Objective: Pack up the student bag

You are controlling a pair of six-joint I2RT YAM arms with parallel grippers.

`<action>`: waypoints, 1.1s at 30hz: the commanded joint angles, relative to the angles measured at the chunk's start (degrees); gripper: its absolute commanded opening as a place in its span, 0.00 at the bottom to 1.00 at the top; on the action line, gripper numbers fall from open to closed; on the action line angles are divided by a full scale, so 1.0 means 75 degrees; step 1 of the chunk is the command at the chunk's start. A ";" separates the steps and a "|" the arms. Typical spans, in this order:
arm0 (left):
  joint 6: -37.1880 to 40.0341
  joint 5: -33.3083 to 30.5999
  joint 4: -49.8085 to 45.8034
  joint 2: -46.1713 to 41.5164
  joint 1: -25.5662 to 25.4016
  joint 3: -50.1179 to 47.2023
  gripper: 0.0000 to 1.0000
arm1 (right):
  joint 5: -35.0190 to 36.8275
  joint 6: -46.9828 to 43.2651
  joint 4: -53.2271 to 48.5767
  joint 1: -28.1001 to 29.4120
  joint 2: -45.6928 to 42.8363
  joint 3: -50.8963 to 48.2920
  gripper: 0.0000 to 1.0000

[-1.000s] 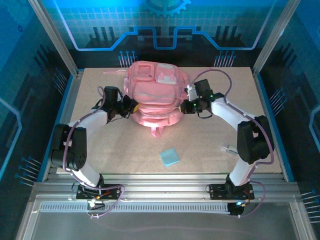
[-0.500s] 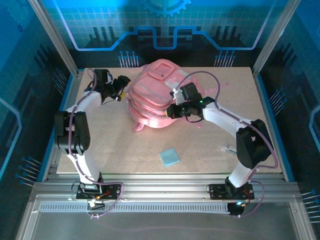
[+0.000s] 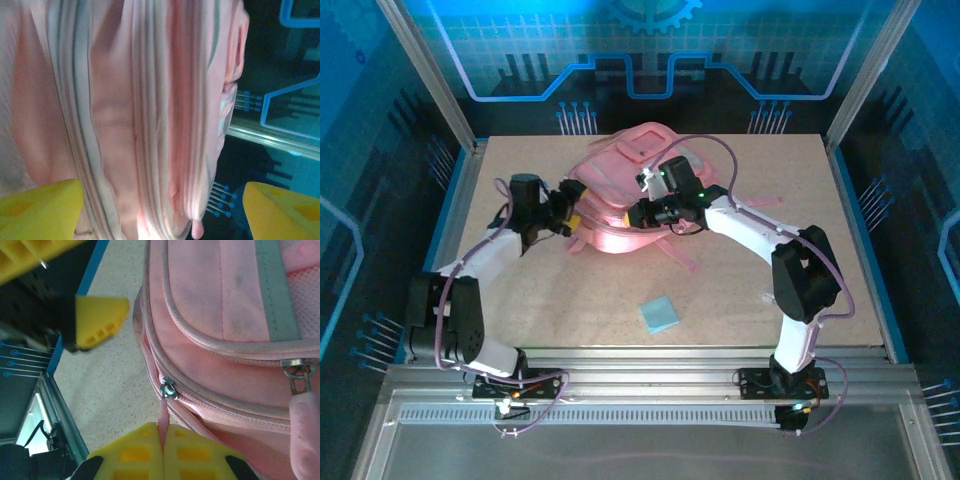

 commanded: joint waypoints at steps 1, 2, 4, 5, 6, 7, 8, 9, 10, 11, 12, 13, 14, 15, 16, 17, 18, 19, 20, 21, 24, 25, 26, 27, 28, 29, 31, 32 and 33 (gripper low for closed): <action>-0.1057 -0.0235 0.1080 0.0008 -0.0509 -0.0236 0.83 | -0.0732 0.0149 0.0818 0.0248 -0.0287 0.0084 0.00; -0.1142 -0.0268 0.1232 0.0122 -0.0650 -0.0202 0.83 | -0.0732 0.0176 0.0866 0.0282 -0.0317 0.0002 0.00; -0.1324 -0.0179 0.1676 0.0514 -0.0904 -0.0056 0.83 | -0.0764 0.0226 0.0955 0.0371 -0.0387 -0.0178 0.00; -0.1399 -0.0106 0.1808 0.0717 -0.0964 0.0024 0.81 | -0.0764 0.0226 0.0988 0.0418 -0.0427 -0.0252 0.00; -0.1505 -0.0036 0.1964 0.0950 -0.1030 0.0097 0.79 | -0.0758 0.0228 0.1045 0.0470 -0.0476 -0.0365 0.00; -0.1570 0.0026 0.2183 0.1171 -0.1071 0.0130 0.73 | -0.0763 0.0229 0.1082 0.0512 -0.0515 -0.0469 0.00; -0.1633 0.0056 0.2344 0.1323 -0.1089 0.0142 0.66 | -0.0745 0.0215 0.1086 0.0540 -0.0552 -0.0544 0.00; -0.1683 0.0072 0.2520 0.1474 -0.1109 0.0125 0.57 | -0.0716 0.0185 0.1047 0.0554 -0.0586 -0.0639 0.00; -0.1694 0.0064 0.2678 0.1569 -0.1108 0.0099 0.46 | -0.0619 0.0126 0.0949 0.0554 -0.0620 -0.0728 0.00; -0.1673 0.0020 0.2722 0.1607 -0.1097 0.0084 0.38 | -0.0480 0.0039 0.0787 0.0543 -0.0668 -0.0794 0.00; -0.1578 -0.0039 0.2726 0.1605 -0.1092 0.0066 0.27 | -0.0310 -0.0098 0.0590 0.0516 -0.0737 -0.0885 0.00; -0.1439 -0.0079 0.2641 0.1569 -0.1087 0.0081 0.19 | -0.0184 -0.0198 0.0475 0.0470 -0.0825 -0.1006 0.00; -0.1327 -0.0095 0.2513 0.1537 -0.1067 0.0104 0.13 | -0.0124 -0.0251 0.0410 0.0398 -0.0896 -0.1144 0.00; -0.1198 -0.0094 0.2392 0.1487 -0.1040 0.0129 0.05 | -0.0063 -0.0337 0.0321 0.0315 -0.0978 -0.1287 0.00; -0.1119 -0.0102 0.2283 0.1429 -0.1007 0.0141 0.00 | 0.0073 -0.0483 0.0155 0.0225 -0.1033 -0.1377 0.00; -0.1061 -0.0101 0.2210 0.1380 -0.0973 0.0142 0.00 | 0.0241 -0.0630 -0.0036 0.0126 -0.1073 -0.1437 0.00; -0.1001 -0.0088 0.2132 0.1306 -0.0931 0.0131 0.00 | 0.0429 -0.0816 -0.0233 0.0015 -0.1094 -0.1526 0.00; -0.0981 -0.0075 0.2049 0.1247 -0.0883 0.0122 0.00 | 0.0605 -0.0967 -0.0354 -0.0120 -0.1134 -0.1596 0.00; -0.0945 -0.0051 0.2009 0.1196 -0.0847 0.0126 0.00 | 0.0722 -0.1074 -0.0437 -0.0264 -0.1151 -0.1652 0.00; -0.0900 -0.0016 0.1957 0.1129 -0.0803 0.0107 0.00 | 0.0821 -0.1184 -0.0509 -0.0435 -0.1167 -0.1699 0.00; -0.0686 0.0010 0.1658 0.0942 -0.0725 0.0120 0.00 | 0.1096 -0.1450 -0.0619 -0.0925 -0.1181 -0.1719 0.00; -0.0642 0.0011 0.1568 0.0898 -0.0711 0.0125 0.00 | 0.1162 -0.1523 -0.0614 -0.1078 -0.1176 -0.1705 0.00; -0.0610 0.0021 0.1515 0.0853 -0.0700 0.0119 0.00 | 0.1214 -0.1580 -0.0614 -0.1215 -0.1175 -0.1683 0.00; -0.0575 0.0044 0.1466 0.0818 -0.0685 0.0119 0.00 | 0.1264 -0.1663 -0.0614 -0.1364 -0.1175 -0.1638 0.00; -0.0563 0.0058 0.1426 0.0795 -0.0675 0.0119 0.00 | 0.1375 -0.1734 -0.0641 -0.1494 -0.1169 -0.1601 0.00; -0.0563 0.0069 0.1409 0.0770 -0.0670 0.0110 0.00 | 0.1491 -0.1801 -0.0682 -0.1614 -0.1170 -0.1551 0.00; -0.0569 0.0114 0.1395 0.0757 -0.0670 0.0119 0.00 | 0.1789 -0.1945 -0.0798 -0.1889 -0.1120 -0.1426 0.00; -0.0546 0.0127 0.1386 0.0751 -0.0676 0.0120 0.00 | 0.1899 -0.1975 -0.0851 -0.2020 -0.1100 -0.1370 0.00; -0.0523 0.0149 0.1356 0.0753 -0.0676 0.0128 0.00 | 0.1983 -0.1988 -0.0898 -0.2156 -0.1090 -0.1321 0.00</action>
